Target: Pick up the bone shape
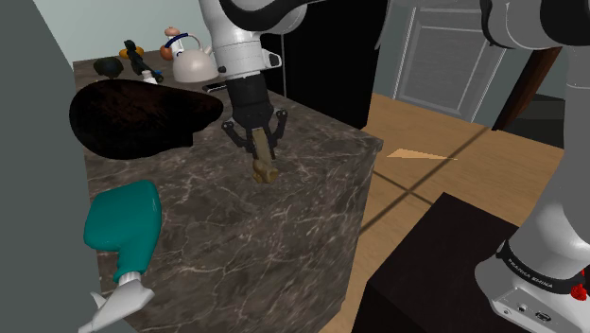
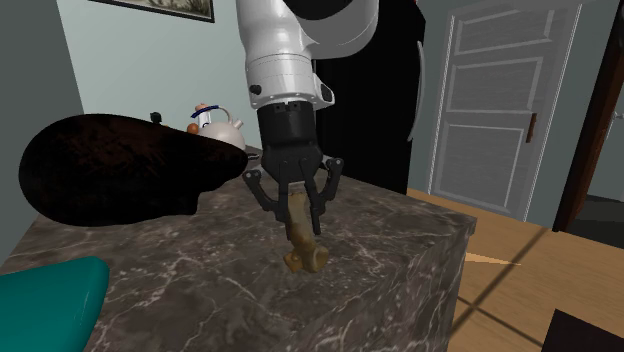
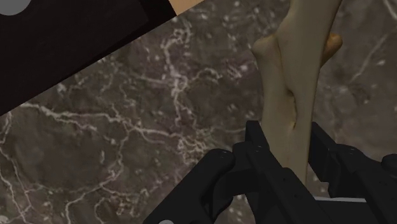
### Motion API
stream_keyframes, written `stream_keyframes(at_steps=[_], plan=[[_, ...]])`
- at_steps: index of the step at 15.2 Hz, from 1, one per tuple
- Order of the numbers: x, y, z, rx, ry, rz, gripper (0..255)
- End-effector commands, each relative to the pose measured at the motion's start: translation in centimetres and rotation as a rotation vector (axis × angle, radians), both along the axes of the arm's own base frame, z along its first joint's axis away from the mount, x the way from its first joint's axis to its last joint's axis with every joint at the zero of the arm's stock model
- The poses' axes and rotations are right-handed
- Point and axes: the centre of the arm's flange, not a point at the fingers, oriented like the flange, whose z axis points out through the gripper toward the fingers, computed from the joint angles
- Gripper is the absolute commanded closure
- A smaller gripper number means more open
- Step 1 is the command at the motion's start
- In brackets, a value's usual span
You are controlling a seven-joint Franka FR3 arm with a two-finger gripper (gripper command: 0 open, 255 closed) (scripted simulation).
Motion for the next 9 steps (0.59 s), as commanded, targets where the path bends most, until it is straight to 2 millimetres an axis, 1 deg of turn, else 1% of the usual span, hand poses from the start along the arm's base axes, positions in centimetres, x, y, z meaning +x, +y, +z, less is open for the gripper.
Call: stream_keyframes(at_steps=[1,4,9], plan=[[0.0,0.0,0.0,0.0,0.0,0.0,255],[0.0,0.0,0.0,0.0,0.0,0.0,255],[0.0,0.0,2.6,0.0,0.0,0.0,255]])
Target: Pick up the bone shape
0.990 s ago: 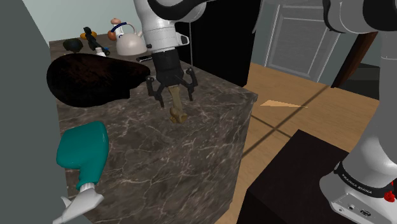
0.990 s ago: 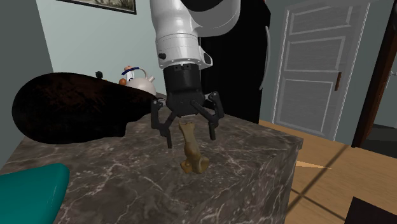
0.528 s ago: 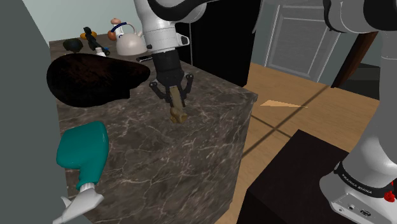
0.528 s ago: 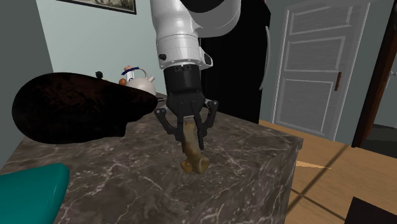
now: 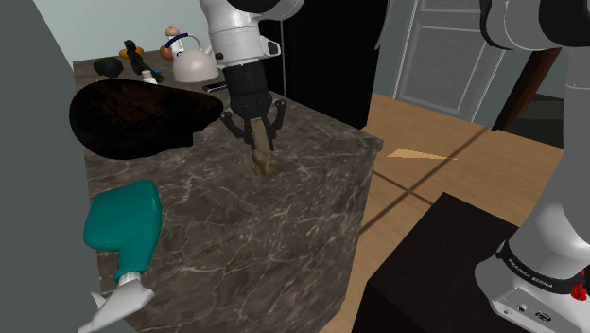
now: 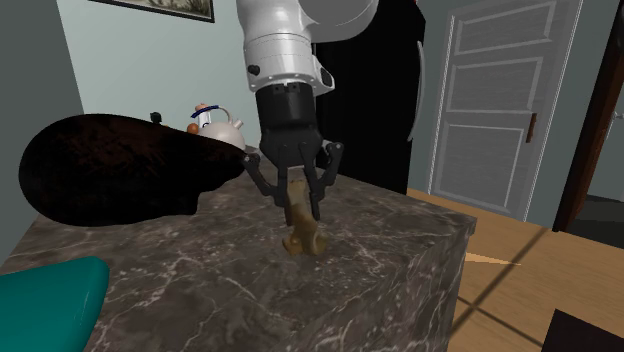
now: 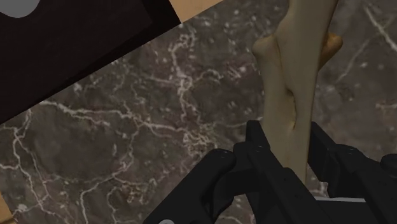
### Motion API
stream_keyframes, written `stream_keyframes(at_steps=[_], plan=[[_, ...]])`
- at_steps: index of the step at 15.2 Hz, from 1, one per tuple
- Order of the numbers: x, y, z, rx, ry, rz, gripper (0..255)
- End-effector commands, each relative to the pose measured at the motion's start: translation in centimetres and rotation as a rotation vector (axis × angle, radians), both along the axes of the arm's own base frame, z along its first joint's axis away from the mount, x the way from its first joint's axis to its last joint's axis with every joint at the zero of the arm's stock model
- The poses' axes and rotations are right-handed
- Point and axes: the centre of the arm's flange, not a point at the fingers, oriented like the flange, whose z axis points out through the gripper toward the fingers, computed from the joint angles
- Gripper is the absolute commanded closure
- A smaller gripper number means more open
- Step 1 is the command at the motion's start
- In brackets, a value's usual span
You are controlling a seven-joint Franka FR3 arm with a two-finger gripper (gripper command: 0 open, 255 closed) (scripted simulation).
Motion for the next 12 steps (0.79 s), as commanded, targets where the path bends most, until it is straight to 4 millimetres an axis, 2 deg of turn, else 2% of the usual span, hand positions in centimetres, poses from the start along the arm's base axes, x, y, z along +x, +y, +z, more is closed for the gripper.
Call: stream_keyframes(at_steps=[1,10,12], plan=[[0.0,0.0,1.0,0.0,0.0,0.0,255],[0.0,0.0,5.7,0.0,0.0,0.0,255],[0.0,0.0,5.8,0.0,0.0,0.0,255]])
